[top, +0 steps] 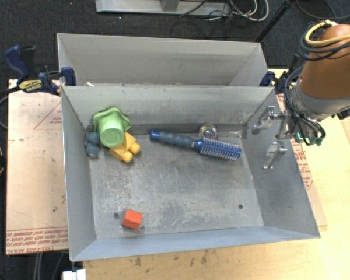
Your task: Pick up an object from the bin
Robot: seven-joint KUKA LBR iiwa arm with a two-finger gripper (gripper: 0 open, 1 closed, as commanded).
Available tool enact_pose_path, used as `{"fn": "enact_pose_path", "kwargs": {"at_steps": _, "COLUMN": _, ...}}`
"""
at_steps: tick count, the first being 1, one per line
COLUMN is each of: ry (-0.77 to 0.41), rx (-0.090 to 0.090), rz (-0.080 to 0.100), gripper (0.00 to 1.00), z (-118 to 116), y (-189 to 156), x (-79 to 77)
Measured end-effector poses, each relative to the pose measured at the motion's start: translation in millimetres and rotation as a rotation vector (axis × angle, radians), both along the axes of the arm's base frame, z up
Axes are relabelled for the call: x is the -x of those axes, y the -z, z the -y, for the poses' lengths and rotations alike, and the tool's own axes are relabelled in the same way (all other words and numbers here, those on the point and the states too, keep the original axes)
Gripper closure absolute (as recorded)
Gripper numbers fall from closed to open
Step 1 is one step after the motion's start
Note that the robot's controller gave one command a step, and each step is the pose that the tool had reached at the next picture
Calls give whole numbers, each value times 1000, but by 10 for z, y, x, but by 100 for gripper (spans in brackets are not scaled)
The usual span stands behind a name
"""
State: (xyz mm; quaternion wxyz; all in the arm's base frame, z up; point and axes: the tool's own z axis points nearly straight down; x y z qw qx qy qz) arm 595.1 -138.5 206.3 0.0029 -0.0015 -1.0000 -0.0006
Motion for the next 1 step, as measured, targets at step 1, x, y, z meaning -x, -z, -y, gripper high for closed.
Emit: {"fn": "enact_pose_path", "kwargs": {"at_steps": 1, "ry": -30, "rx": 2, "rz": 13, "gripper": 0, "z": -679, "y": 1231, "x": -228}}
